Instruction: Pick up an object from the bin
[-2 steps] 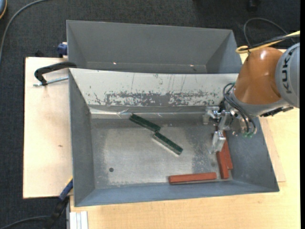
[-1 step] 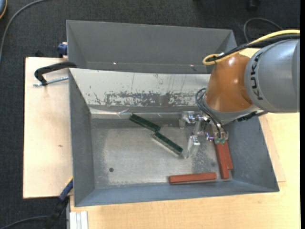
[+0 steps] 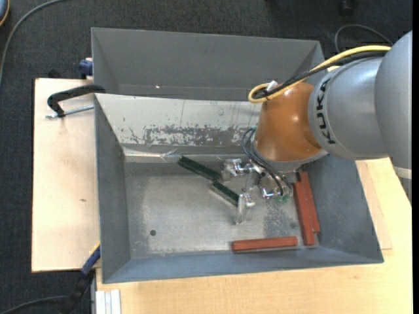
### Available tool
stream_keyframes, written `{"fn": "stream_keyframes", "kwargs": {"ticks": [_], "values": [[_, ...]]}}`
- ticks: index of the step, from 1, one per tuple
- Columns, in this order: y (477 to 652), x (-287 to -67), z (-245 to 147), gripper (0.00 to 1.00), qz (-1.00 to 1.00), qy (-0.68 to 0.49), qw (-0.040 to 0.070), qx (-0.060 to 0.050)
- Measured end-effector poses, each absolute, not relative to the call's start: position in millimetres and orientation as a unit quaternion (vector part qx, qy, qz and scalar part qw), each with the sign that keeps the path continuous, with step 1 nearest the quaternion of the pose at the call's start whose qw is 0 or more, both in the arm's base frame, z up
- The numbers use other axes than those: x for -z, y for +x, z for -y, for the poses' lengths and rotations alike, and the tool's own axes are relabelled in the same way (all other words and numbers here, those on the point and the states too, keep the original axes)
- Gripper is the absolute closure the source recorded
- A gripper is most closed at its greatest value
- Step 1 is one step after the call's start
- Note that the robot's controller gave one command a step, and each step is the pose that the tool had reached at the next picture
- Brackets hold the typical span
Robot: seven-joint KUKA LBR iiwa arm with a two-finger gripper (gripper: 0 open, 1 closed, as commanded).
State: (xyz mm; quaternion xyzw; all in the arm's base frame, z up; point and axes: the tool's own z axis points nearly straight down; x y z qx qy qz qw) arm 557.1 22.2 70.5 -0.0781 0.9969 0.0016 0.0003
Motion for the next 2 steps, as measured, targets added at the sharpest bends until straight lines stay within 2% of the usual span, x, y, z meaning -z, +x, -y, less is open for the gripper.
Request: {"fn": "stream_keyframes", "kwargs": {"ticks": [1,2], "values": [[557.4,-70.8,-20.5,1.0,-0.997,-0.078,0.001,0.0],[527.8,-222.2,-44.4,1.0,-0.99,-0.144,0.003,0.0]]}}
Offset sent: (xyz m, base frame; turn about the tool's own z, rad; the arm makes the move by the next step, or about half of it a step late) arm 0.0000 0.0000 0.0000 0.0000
